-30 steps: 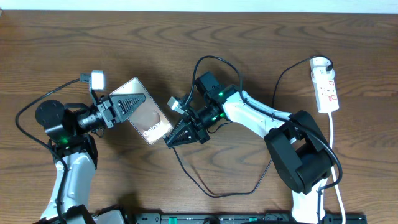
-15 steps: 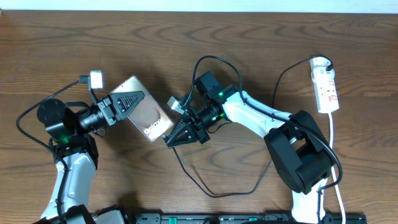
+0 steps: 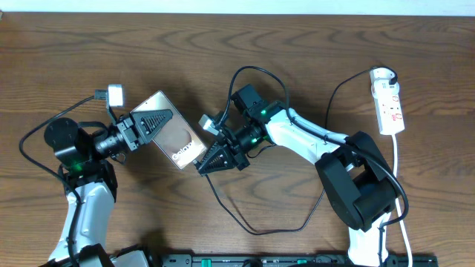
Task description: Plug charger to phone and switch on socket
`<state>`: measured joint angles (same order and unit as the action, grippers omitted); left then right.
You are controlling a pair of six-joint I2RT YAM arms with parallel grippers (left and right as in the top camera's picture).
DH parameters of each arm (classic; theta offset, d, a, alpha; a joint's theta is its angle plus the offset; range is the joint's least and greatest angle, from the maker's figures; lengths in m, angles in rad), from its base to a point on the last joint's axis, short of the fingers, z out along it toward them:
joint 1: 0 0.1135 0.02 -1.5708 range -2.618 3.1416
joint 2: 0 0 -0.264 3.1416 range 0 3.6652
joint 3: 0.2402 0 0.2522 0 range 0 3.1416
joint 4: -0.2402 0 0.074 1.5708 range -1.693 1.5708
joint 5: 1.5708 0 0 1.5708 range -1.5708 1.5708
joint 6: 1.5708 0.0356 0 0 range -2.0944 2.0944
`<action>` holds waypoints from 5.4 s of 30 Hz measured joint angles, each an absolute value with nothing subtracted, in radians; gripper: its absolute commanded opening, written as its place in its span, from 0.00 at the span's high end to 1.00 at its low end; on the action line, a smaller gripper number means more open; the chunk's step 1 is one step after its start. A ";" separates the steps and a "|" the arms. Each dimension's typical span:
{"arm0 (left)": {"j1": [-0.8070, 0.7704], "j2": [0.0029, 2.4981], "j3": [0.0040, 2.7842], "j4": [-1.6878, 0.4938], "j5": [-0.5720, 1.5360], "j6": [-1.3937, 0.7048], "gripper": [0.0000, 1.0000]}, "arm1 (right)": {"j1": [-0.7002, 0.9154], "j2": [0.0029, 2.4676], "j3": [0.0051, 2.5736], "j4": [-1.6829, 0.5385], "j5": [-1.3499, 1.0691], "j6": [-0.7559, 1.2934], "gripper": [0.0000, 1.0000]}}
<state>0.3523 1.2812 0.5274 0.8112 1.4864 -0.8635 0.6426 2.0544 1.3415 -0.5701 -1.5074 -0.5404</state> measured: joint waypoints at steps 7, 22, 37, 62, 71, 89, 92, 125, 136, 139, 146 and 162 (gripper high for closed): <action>0.353 1.281 0.527 0.812 1.481 -0.856 0.93 | 0.644 2.054 1.340 -0.508 -1.457 -0.438 0.99; 0.430 1.281 0.527 0.811 1.493 -0.828 0.92 | 0.646 2.054 1.340 -0.485 -1.435 -0.364 0.99; 0.442 1.281 0.527 0.811 1.540 -0.811 0.93 | 0.669 2.054 1.340 -0.466 -1.435 -0.356 0.99; 0.439 1.281 0.488 0.812 1.513 -0.811 0.93 | 0.672 2.055 1.340 -0.450 -1.435 -0.347 0.99; 0.431 1.281 0.488 0.812 1.501 -0.811 0.92 | 0.672 2.055 1.339 -0.436 -1.430 -0.335 0.99; 0.399 1.281 0.488 0.815 1.478 -0.811 0.93 | 0.675 2.055 1.333 -0.436 -1.425 -0.328 0.99; 0.387 1.281 0.488 0.817 1.470 -0.811 0.92 | 0.675 2.055 1.331 -0.437 -1.423 -0.327 0.99; 0.377 1.281 0.488 0.818 1.460 -0.804 0.93 | 0.672 2.055 1.328 -0.436 -1.420 -0.324 0.99; 0.377 1.281 0.488 0.818 1.460 -0.788 0.93 | 0.663 2.055 1.328 -0.437 -1.420 -0.324 0.99; 0.377 1.281 0.488 0.818 1.460 -0.788 0.93 | 0.663 2.055 1.328 -0.437 -1.421 -0.324 0.99; 0.377 1.281 0.488 0.818 1.460 -0.788 0.93 | 0.661 2.055 1.328 -0.437 -1.421 -0.324 0.99; 0.377 1.281 0.488 0.819 1.461 -0.777 0.92 | 0.643 2.055 1.327 -0.436 -1.427 -0.324 0.99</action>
<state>0.3775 1.2812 0.4885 0.8188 1.4612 -0.7773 0.6426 2.0552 1.3270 -0.4358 -1.4269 -0.3241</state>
